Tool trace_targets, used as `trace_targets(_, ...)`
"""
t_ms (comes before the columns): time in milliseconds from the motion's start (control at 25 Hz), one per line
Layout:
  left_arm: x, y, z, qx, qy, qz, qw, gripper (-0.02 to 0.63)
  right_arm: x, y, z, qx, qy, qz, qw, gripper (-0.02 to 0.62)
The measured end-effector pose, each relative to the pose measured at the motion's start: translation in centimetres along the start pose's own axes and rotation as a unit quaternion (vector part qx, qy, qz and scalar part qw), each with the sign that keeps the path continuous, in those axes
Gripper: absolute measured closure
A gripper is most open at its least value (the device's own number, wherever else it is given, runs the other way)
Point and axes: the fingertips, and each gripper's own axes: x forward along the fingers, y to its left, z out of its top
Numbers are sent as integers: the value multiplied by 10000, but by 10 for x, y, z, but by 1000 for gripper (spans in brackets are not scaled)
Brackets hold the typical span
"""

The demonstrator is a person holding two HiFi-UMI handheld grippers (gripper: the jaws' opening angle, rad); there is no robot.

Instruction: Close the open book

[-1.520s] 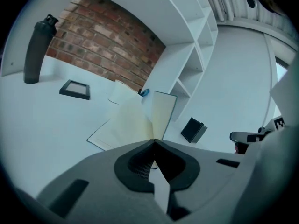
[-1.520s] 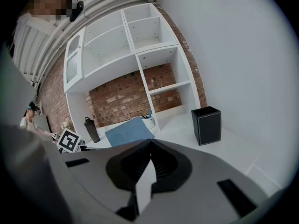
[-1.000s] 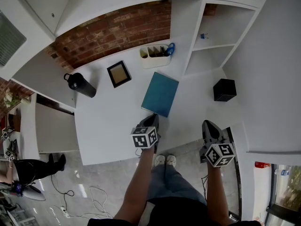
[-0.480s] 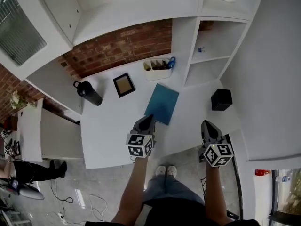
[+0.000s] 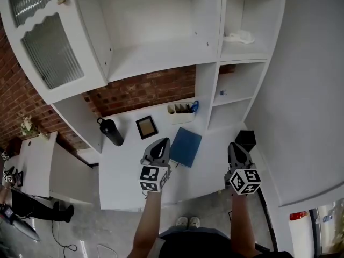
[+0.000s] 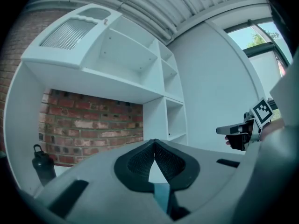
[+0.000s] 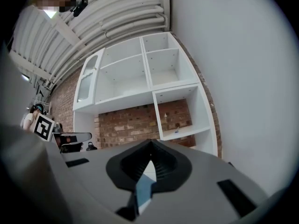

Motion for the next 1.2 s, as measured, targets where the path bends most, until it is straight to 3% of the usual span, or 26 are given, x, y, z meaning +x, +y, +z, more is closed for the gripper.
trace_targets(320, -3, -8, 25, 151, -184, -44, 9997, 598, -1, 3, 32, -167, -289, -52, 9994, 597)
trace_targets(1200, -2, -10, 14, 68, -29, 40, 10000, 598, 1, 2, 20, -330, -45, 13, 9994, 597)
